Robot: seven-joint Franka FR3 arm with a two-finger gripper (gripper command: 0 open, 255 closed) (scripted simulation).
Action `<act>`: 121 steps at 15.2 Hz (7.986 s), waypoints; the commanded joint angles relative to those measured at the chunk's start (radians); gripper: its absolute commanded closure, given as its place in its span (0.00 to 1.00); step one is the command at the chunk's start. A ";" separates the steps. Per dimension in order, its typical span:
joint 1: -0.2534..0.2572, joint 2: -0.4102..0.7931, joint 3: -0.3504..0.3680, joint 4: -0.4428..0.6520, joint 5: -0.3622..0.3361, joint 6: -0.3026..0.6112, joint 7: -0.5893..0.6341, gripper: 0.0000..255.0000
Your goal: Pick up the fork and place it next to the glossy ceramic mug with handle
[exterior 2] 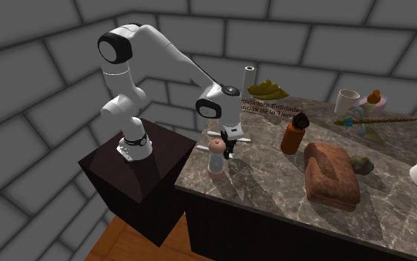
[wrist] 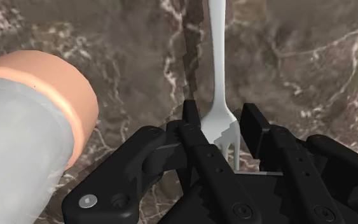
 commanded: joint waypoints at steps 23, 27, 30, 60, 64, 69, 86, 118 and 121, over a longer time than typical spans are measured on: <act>0.000 -0.132 0.002 0.125 0.016 -0.259 -0.009 1.00; 0.000 -0.149 0.001 0.160 0.017 -0.312 -0.009 1.00; 0.000 -0.160 0.001 0.189 0.018 -0.351 -0.010 1.00; 0.289 0.081 0.287 0.559 -0.083 -0.497 0.591 1.00; 0.359 0.181 0.314 0.687 -0.131 -0.536 0.687 1.00; 0.466 0.333 0.332 0.897 -0.197 -0.610 0.794 1.00; 0.515 0.433 0.325 0.858 -0.242 -0.481 0.858 1.00; 0.516 0.468 0.308 0.753 -0.259 -0.343 0.876 0.00; 0.515 0.446 0.314 0.780 -0.249 -0.391 0.869 0.00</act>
